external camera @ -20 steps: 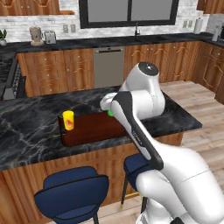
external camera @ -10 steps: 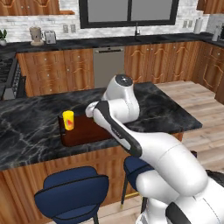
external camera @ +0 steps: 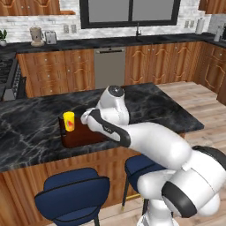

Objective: There is a tray on the dining counter. Grab the cup, mug, and pitcher and place them on the tray. The pitcher may be placed next to the tray if it cannot fit the tray.

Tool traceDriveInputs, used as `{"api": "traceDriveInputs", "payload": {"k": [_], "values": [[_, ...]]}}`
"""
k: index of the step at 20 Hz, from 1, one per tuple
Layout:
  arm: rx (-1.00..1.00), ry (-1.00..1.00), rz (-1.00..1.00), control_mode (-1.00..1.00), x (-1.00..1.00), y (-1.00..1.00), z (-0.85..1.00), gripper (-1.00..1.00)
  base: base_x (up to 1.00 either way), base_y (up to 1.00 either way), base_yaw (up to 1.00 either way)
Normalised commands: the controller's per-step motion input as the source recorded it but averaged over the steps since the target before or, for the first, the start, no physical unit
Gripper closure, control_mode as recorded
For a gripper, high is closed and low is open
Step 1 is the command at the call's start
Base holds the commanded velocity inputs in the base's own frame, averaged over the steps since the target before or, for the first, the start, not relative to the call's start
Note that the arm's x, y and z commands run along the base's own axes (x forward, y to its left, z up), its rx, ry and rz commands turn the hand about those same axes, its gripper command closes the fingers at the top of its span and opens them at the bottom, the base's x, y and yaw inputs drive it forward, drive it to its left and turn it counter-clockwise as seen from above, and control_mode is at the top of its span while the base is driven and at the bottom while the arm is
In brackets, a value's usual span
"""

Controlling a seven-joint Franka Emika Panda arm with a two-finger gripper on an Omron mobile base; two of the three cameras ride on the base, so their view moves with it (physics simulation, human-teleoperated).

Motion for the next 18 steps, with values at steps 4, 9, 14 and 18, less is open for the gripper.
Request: {"api": "traceDriveInputs", "payload": {"k": [4, 9, 14, 18], "values": [[0.00, 0.01, 0.05, -1.00, 0.46, 0.21, -0.36, 1.00, 0.00, 0.00, 0.00], [-0.02, 0.00, 0.02, -1.00, 0.34, 0.16, -0.49, 1.00, 0.00, 0.00, 0.00], [-0.01, 0.00, 0.00, -1.00, 0.20, 0.04, -0.42, 1.00, 0.00, 0.00, 0.00], [0.00, 0.00, 0.00, -1.00, 0.28, 0.00, -0.10, 1.00, 0.00, 0.00, 0.00]]}}
